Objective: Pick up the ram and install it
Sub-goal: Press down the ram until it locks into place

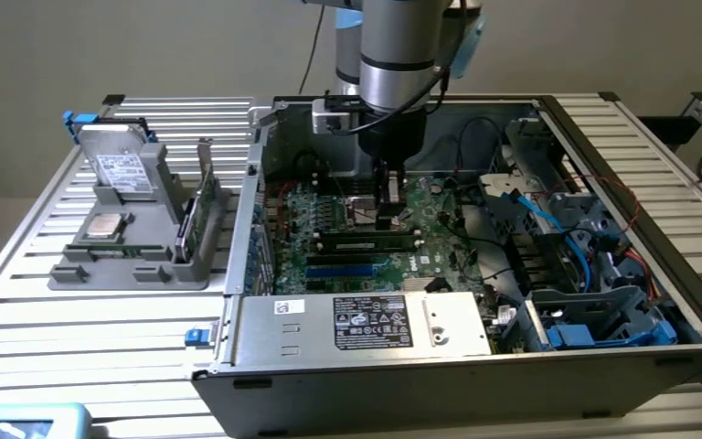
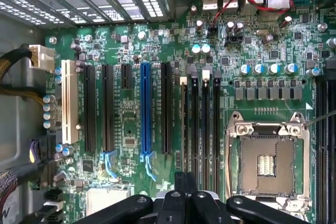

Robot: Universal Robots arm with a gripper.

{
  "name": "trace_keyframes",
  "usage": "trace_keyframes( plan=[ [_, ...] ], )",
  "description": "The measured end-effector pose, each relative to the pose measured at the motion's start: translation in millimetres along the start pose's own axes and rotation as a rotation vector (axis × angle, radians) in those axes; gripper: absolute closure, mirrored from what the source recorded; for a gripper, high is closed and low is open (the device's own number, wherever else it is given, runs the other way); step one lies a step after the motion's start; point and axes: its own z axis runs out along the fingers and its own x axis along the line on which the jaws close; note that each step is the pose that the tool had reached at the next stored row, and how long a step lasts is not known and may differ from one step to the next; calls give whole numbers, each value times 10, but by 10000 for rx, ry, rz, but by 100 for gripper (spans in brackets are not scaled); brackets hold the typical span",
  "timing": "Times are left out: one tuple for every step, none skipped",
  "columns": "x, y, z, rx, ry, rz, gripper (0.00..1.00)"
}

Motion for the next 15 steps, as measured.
trace_keyframes(
  plan=[
    [0, -1, 0, -15, -1, -2, 89],
    [0, -1, 0, -16, -1, -2, 89],
    [0, -1, 0, -16, 0, -1, 89],
    [0, -1, -1, -17, 2, -1, 89],
    [0, -1, -1, -17, 2, -1, 89],
    [0, -2, -1, -17, 2, -2, 89],
    [0, -2, -1, -17, 1, -2, 89],
    [0, -4, -1, -22, 3, -2, 89],
    [-3, -7, -2, -25, 4, 8, 89],
    [-2, -6, -2, -36, 5, 88, 89],
    [-2, -6, -1, -53, 5, 214, 89],
    [-3, -6, 0, -70, 5, 348, 89],
    [-3, -7, 1, -88, 5, 485, 89],
    [-3, -7, 2, -106, 5, 624, 89],
    [-3, -7, 3, -124, 6, 758, 89]
  ],
)
